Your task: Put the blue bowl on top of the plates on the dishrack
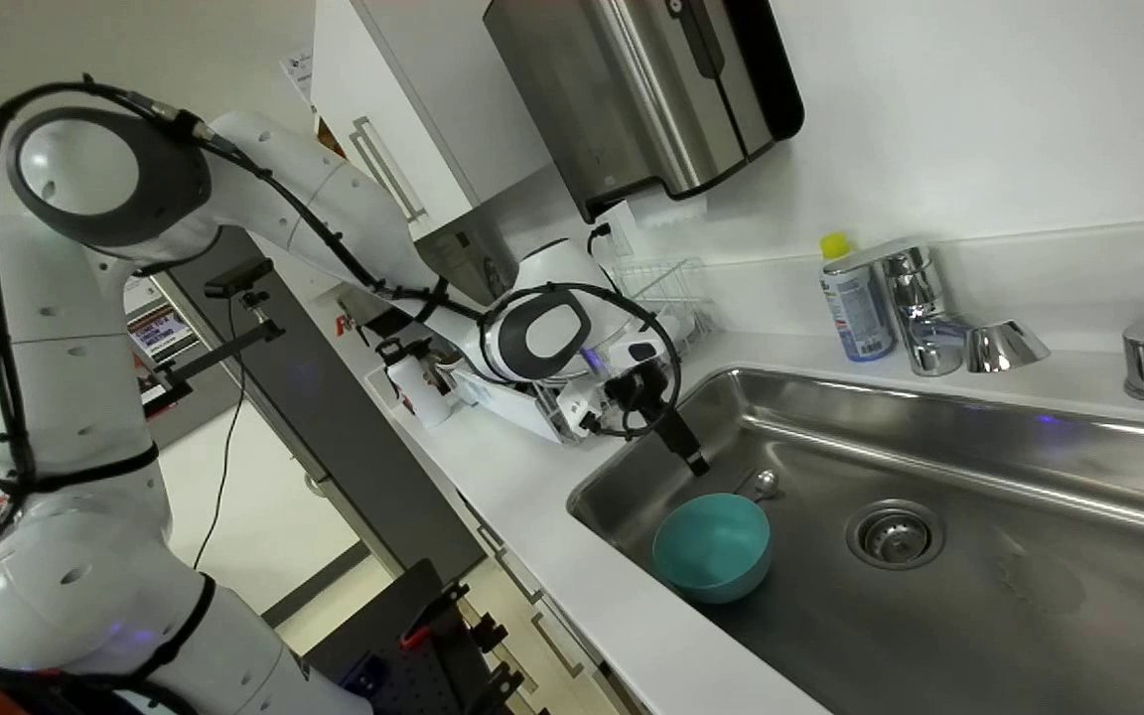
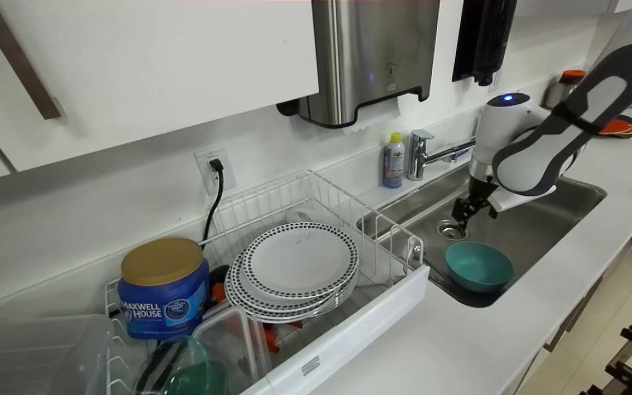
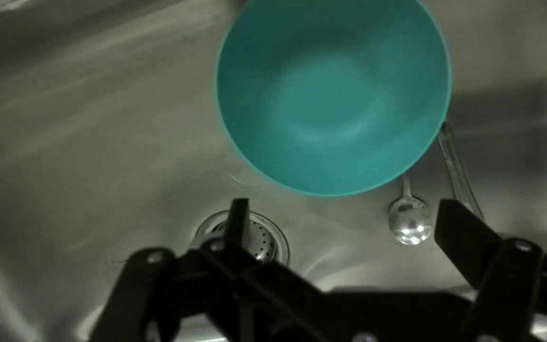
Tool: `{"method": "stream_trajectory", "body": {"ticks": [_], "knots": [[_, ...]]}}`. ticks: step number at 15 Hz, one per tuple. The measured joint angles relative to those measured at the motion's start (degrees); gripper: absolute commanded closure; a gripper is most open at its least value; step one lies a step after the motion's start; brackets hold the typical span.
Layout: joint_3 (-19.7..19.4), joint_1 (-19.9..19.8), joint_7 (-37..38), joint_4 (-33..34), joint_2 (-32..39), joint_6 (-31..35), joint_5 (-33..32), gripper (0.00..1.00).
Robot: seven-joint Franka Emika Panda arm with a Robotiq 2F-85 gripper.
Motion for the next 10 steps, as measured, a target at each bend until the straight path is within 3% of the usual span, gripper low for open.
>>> {"method": "stream_trajectory", "body": {"ticks": [4,10], "knots": [[0.92,-4.61,-8.28,1.16,2.63,-0.09,0.41,0.0],[1.48,-4.88,-9.01,1.75,3.52,-0.12,0.15,0.0]]}}
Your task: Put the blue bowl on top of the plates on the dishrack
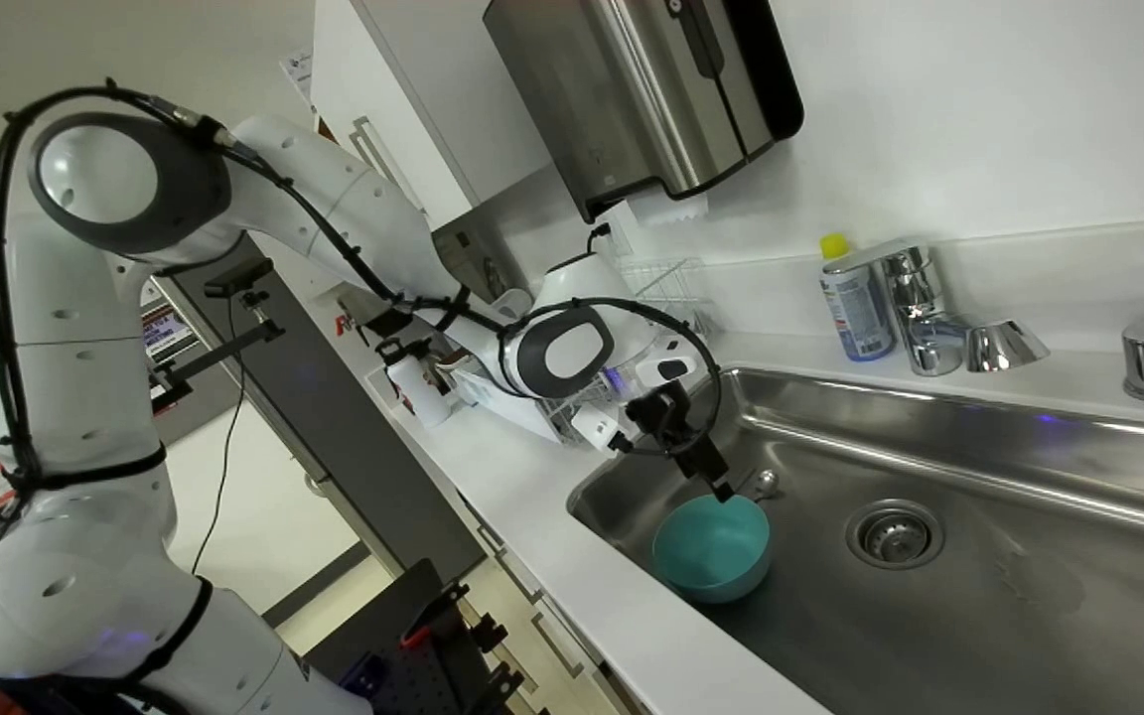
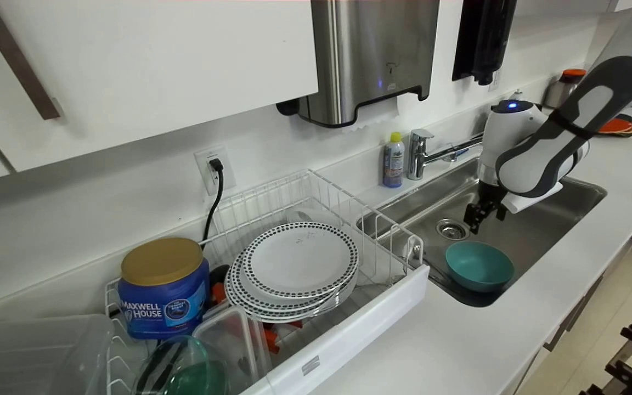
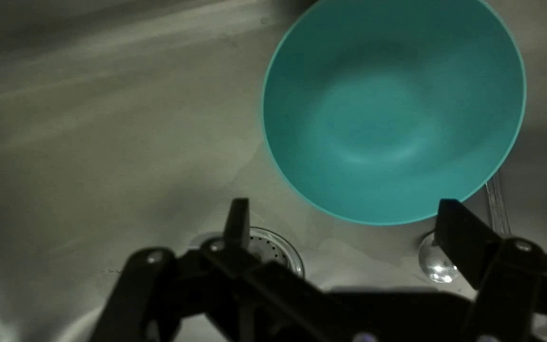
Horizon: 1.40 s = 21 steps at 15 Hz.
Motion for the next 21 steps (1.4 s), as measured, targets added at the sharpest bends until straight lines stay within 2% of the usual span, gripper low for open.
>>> {"method": "stream_trajectory", "body": {"ticks": [3,6,12,17,18,19,21], "knots": [[-0.62,-0.47,-3.27,1.4,2.11,0.0,-0.31,0.0],[-0.32,-2.55,-8.34,3.59,5.04,0.0,-0.27,0.0],[5.29,-11.26,-19.65,7.9,10.57,-0.36,0.3,0.0],[8.24,-14.81,-24.75,11.97,15.75,-0.46,0.32,0.0],[8.72,-15.16,-25.39,12.76,16.67,-0.46,0.33,0.25],[9.22,-15.47,-25.76,13.6,17.55,-0.46,0.33,0.26],[9.88,-15.75,-26.36,15.0,18.93,-0.45,0.33,0.41]]}}
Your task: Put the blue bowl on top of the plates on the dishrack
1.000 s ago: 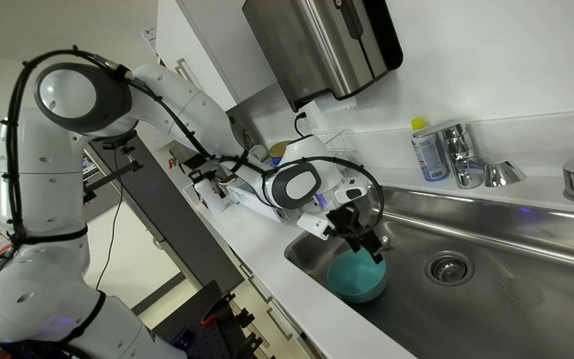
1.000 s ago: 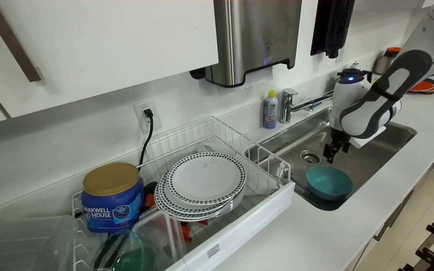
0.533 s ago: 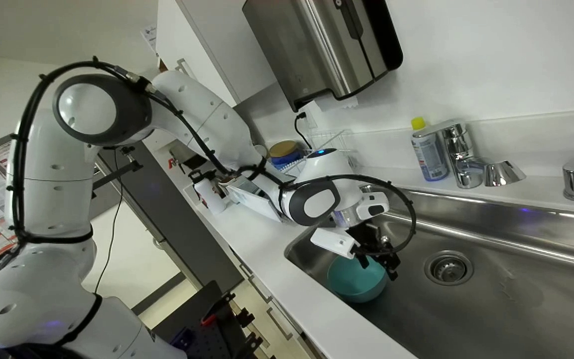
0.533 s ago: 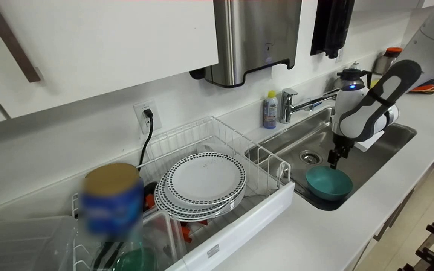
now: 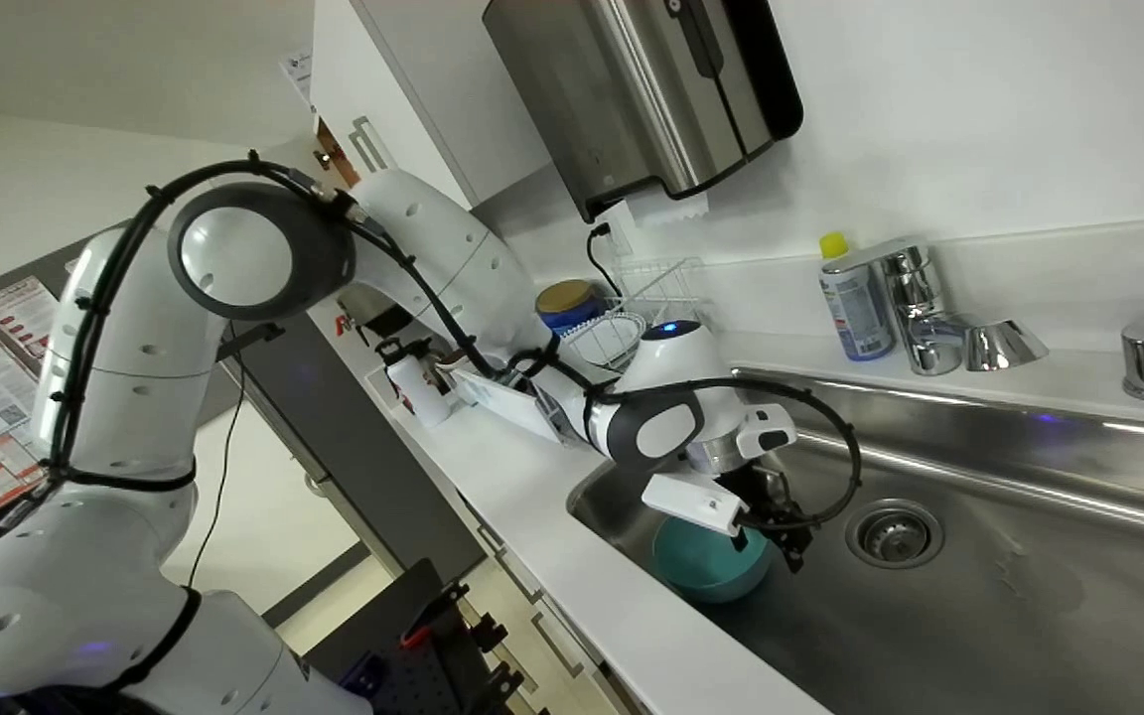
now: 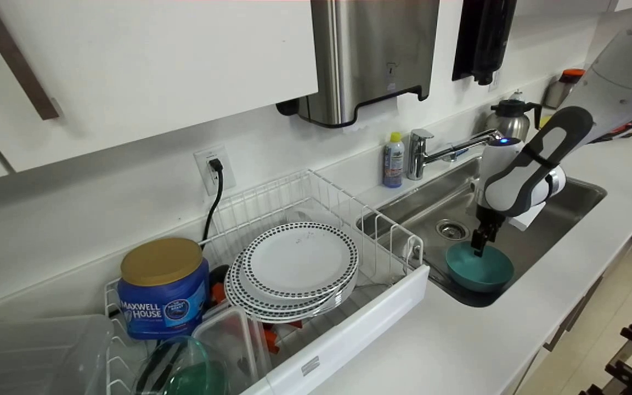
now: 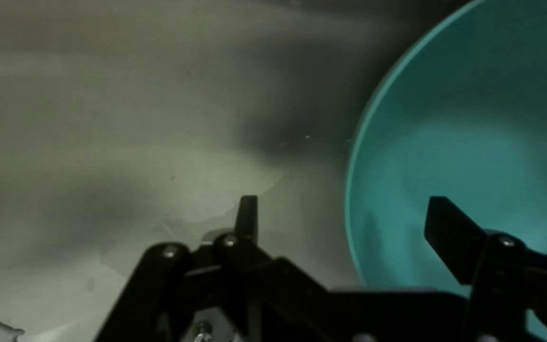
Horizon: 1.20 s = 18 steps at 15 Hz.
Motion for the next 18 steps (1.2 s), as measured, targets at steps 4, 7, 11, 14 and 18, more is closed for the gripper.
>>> {"method": "stream_trajectory", "body": {"ticks": [4,7,11,14,18], "knots": [[0.5,-0.02,-0.08,1.83,1.48,0.0,0.0,0.72],[0.51,-0.02,-0.08,2.54,1.81,0.0,0.01,0.96],[0.49,-0.02,-0.04,2.84,1.73,-0.01,0.15,0.97],[0.38,0.1,0.59,2.69,0.7,-1.05,1.49,0.98],[-0.48,0.6,4.7,-0.48,-4.4,-2.79,3.65,0.99]]}}
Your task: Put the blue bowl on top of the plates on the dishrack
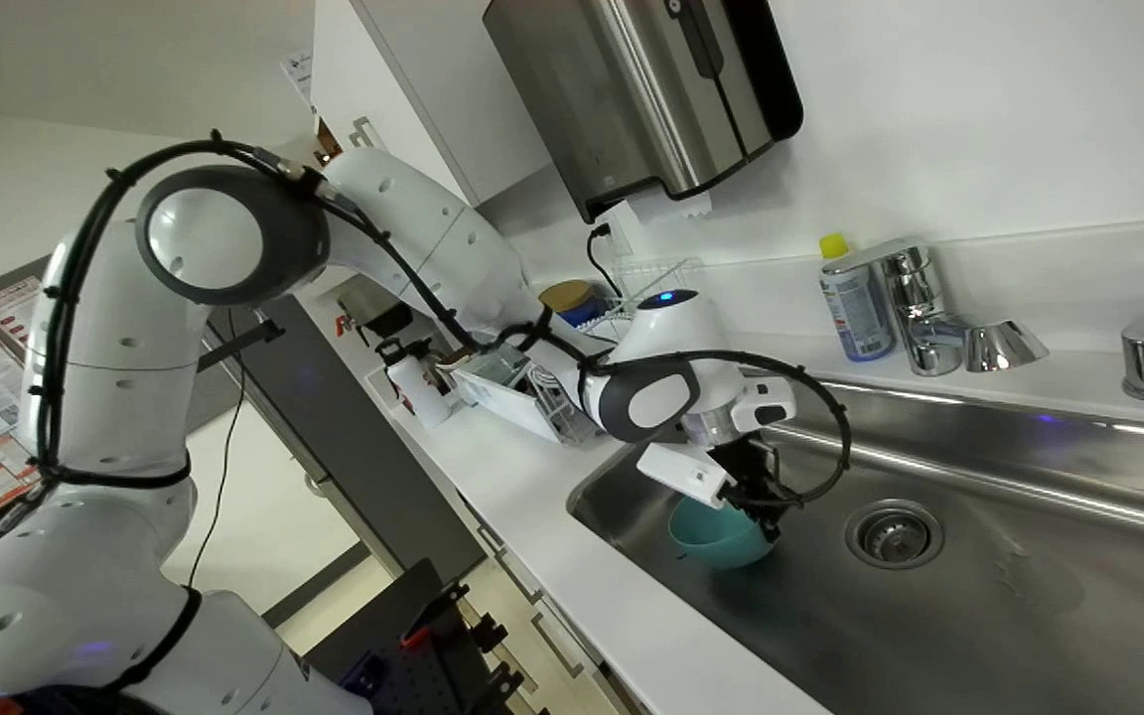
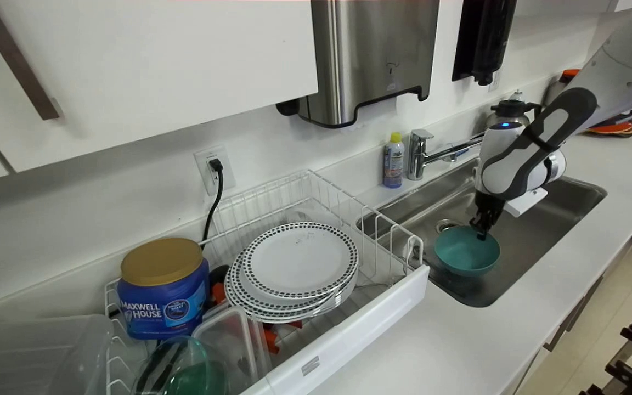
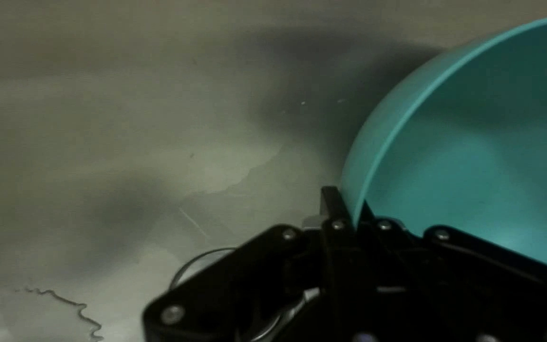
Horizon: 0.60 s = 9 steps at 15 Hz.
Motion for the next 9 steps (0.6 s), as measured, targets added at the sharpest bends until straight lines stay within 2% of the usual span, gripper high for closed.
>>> {"method": "stream_trajectory", "body": {"ticks": [9], "knots": [[-1.0,1.06,3.43,-9.95,-17.06,-7.45,5.57,0.99]]}}
